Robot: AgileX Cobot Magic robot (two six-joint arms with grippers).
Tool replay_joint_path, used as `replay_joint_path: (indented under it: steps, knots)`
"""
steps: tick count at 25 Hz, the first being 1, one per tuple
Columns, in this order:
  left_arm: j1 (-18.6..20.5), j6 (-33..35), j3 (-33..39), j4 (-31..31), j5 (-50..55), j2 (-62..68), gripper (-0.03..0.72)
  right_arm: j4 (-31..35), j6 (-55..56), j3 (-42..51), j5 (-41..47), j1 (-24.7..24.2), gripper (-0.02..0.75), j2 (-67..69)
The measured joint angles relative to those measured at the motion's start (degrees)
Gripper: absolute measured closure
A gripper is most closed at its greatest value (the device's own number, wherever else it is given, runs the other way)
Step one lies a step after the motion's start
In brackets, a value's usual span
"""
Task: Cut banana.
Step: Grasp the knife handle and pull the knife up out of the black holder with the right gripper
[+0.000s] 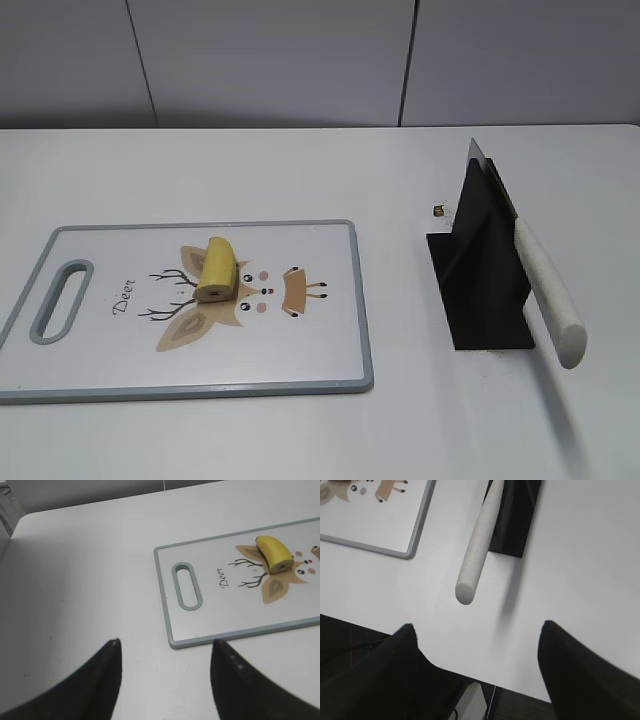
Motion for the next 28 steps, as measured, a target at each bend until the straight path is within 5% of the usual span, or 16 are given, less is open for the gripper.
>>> replay_joint_path:
  steps: [28]
  knots:
    - [0.0,0.0,0.0,0.0,0.0,0.0,0.136,0.3,4.6,-7.5,-5.6,0.0,0.184,38.4]
